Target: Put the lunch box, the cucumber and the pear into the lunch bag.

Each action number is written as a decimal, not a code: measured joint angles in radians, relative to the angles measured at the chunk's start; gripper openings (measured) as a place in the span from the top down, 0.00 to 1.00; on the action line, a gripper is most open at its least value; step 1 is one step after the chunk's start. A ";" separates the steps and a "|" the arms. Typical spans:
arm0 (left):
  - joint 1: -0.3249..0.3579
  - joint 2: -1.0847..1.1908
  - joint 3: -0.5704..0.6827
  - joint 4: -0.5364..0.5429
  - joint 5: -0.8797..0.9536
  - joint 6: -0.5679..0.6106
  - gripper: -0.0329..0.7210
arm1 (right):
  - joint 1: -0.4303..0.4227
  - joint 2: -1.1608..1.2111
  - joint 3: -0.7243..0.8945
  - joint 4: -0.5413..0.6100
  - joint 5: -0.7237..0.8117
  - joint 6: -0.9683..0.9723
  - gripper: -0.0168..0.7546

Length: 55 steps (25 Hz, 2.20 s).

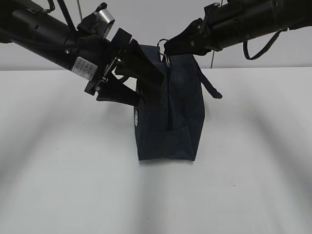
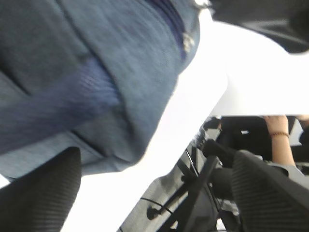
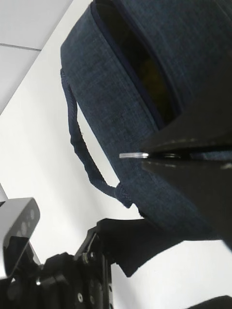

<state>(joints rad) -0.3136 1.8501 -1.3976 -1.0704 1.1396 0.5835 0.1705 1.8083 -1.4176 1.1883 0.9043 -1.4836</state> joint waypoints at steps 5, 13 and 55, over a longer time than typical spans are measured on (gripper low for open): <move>-0.033 0.000 0.000 -0.001 -0.044 0.029 0.32 | 0.000 0.000 0.000 -0.001 0.000 0.004 1.00; -0.038 0.000 0.000 0.002 -0.150 0.044 0.55 | 0.000 0.006 0.000 -0.001 -0.004 0.004 1.00; -0.032 0.000 0.001 0.074 0.046 0.051 0.62 | -0.075 0.678 -0.843 -0.144 0.141 0.368 1.00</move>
<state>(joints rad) -0.3458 1.8501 -1.3968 -0.9965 1.1857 0.6343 0.0951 2.4868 -2.2605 1.0439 1.0450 -1.1159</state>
